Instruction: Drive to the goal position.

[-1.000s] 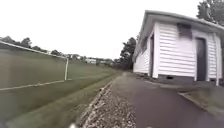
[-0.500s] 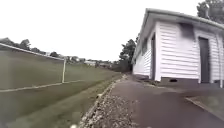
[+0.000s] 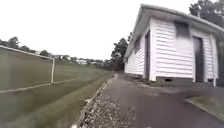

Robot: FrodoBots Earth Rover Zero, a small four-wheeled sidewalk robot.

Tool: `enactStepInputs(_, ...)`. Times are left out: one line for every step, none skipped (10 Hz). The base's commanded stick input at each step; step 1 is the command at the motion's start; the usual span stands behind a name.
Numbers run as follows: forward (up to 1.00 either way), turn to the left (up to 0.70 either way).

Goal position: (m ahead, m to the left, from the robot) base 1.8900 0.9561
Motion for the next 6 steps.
enactStepInputs(0.70,-0.11)
enactStepInputs(0.70,-0.10)
enactStepInputs(0.70,-0.21)
enactStepInputs(0.70,-0.27)
enactStepInputs(0.70,-0.33)
enactStepInputs(0.70,-0.34)
